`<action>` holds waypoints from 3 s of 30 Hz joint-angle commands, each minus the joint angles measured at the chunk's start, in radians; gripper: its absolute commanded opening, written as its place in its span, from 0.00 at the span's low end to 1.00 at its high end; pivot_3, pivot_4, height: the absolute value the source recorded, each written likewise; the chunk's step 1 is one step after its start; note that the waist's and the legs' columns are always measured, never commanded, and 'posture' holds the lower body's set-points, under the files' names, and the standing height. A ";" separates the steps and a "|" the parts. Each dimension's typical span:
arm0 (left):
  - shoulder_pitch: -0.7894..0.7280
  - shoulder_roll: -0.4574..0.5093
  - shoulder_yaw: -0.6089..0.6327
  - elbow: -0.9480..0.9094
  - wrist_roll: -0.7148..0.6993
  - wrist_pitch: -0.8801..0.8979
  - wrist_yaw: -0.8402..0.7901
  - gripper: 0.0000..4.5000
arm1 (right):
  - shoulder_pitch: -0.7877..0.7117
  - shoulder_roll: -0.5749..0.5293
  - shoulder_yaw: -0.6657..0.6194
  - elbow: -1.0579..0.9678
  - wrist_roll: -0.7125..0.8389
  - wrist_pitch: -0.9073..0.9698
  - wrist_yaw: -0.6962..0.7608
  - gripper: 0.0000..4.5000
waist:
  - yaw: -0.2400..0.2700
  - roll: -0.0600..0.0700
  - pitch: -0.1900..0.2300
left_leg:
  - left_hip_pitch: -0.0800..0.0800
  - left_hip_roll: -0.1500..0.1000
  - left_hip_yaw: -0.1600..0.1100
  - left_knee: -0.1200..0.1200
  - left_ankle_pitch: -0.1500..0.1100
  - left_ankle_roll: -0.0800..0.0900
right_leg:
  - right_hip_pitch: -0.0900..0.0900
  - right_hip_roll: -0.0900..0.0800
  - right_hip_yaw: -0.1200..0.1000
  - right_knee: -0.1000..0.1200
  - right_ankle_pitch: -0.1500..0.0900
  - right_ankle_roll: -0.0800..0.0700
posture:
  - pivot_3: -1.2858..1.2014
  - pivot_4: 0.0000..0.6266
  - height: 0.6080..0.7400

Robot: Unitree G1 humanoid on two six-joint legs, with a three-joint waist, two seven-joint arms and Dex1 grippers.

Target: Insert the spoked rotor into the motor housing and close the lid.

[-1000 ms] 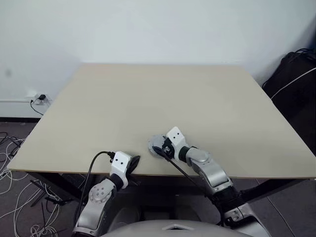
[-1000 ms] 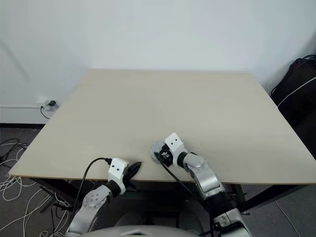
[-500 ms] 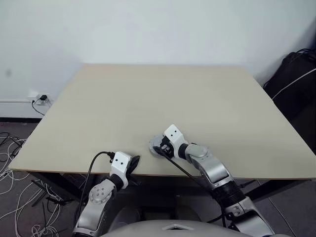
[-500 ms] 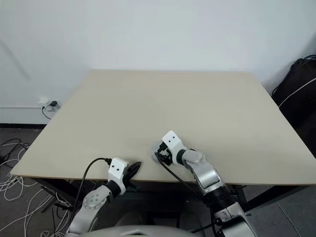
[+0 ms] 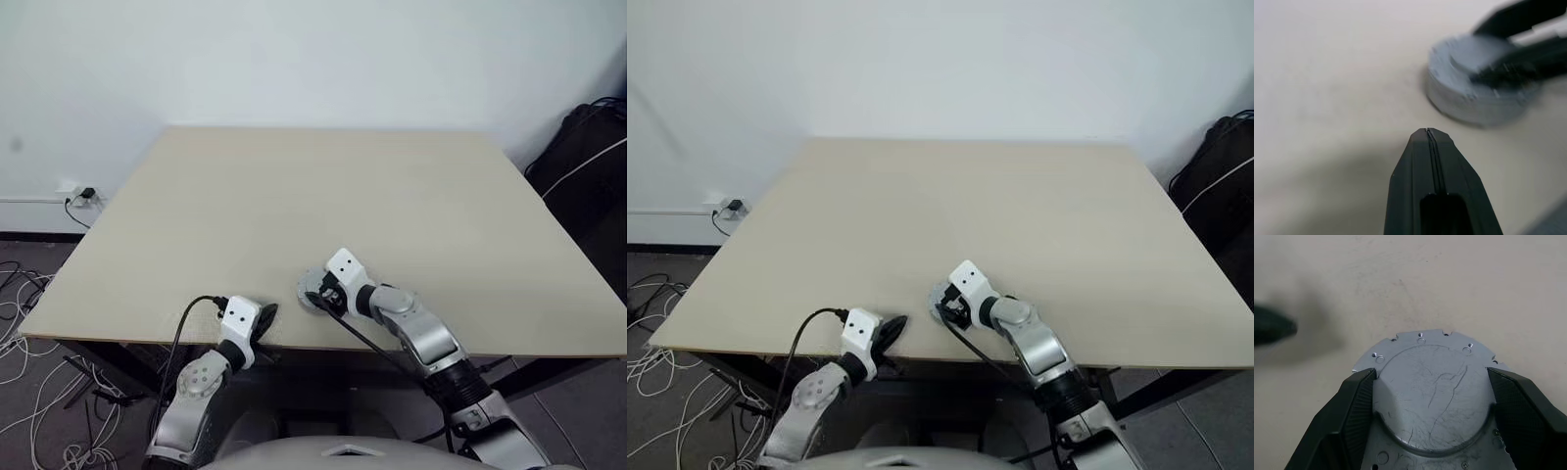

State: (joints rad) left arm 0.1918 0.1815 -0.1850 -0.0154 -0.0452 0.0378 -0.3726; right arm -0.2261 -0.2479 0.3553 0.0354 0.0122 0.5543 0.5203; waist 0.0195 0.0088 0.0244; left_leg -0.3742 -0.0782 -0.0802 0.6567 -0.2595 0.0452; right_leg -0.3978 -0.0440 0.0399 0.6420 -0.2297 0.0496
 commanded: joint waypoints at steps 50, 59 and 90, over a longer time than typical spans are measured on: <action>-0.498 -0.074 0.007 0.308 -0.174 0.617 -0.247 0.00 | 0.131 -0.024 -0.048 -0.101 0.006 0.117 -0.050 1.00 | -0.001 -0.004 -0.010 | 0.006 -0.001 -0.002 0.000 -0.001 0.000 | 0.006 0.000 0.000 -0.001 0.002 0.005 | 0.52 0.00 1.00; -0.475 -0.066 0.004 0.284 -0.174 0.627 -0.247 0.00 | 0.269 -0.130 -0.116 -0.331 0.085 0.134 0.012 1.00 | 0.003 -0.006 -0.008 | 0.010 -0.001 -0.003 0.000 -0.001 0.001 | 0.013 -0.001 0.000 -0.004 -0.003 0.003 | 0.52 0.00 1.00; -0.472 -0.072 -0.007 0.289 -0.163 0.623 -0.248 0.00 | 0.156 0.244 -0.524 -0.095 0.609 0.476 -0.147 1.00 | 0.006 0.001 -0.008 | 0.008 -0.001 -0.004 -0.008 -0.003 0.003 | 0.012 -0.002 0.001 -0.014 0.000 0.008 | 0.52 0.00 1.00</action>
State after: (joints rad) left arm -0.2946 0.1176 -0.1618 0.2556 -0.2167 0.6397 -0.6273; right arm -0.0553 -0.0175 -0.1856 -0.0485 0.5791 1.0151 0.3505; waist 0.0257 0.0093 0.0167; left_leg -0.3660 -0.0795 -0.0842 0.6490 -0.2622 0.0481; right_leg -0.3858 -0.0456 0.0406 0.6283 -0.2296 0.0574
